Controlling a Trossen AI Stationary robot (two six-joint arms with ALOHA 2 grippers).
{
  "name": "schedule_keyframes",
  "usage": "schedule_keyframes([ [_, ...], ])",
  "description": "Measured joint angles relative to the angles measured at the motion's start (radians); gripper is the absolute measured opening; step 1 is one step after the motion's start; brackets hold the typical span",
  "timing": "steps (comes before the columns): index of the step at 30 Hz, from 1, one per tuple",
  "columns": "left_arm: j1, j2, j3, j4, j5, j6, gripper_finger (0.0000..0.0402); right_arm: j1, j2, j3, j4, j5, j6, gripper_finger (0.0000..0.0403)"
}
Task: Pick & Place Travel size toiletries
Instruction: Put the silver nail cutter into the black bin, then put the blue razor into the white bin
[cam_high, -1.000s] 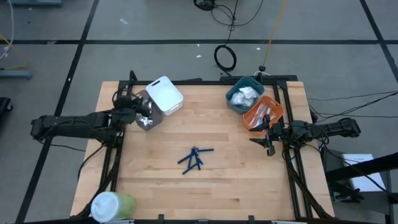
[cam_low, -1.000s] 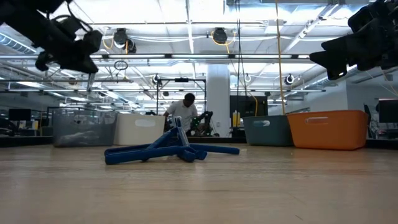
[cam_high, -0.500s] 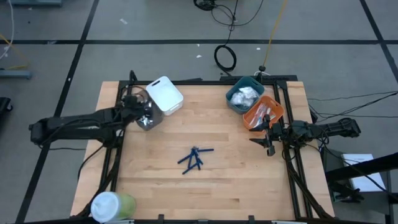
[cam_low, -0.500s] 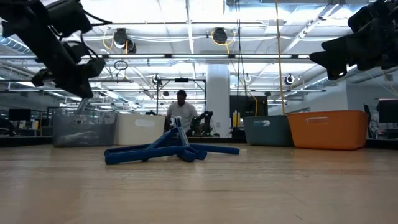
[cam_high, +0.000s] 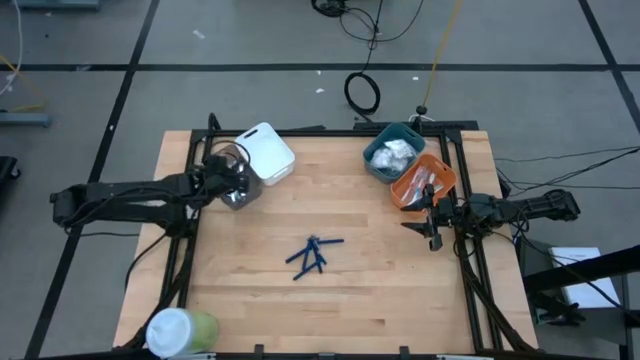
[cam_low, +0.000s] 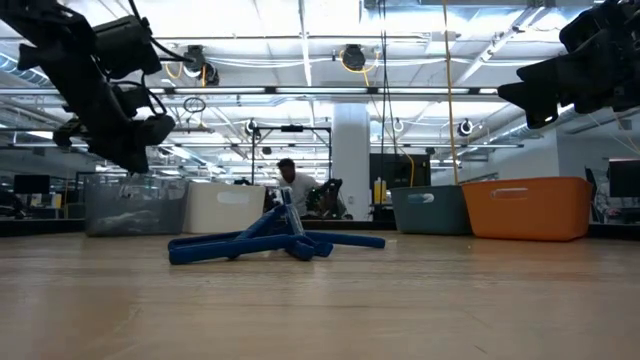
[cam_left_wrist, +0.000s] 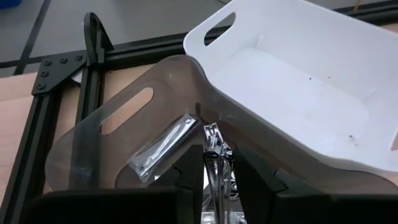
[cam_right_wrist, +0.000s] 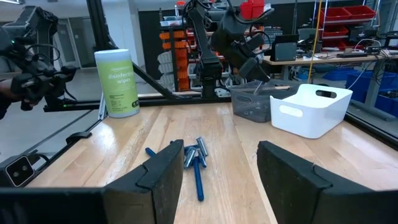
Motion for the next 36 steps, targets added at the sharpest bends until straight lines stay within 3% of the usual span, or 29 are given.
schedule_keyframes([
  [19,0.0,0.026,0.001,0.002,0.001,-0.001,0.0088,0.0,0.0,0.0,0.0,0.0,0.0,0.0192],
  [36,-0.009,0.026,0.001,0.053,0.109,0.076,0.0088,0.0,0.0,0.0,0.0,0.0,0.0,0.0192],
])
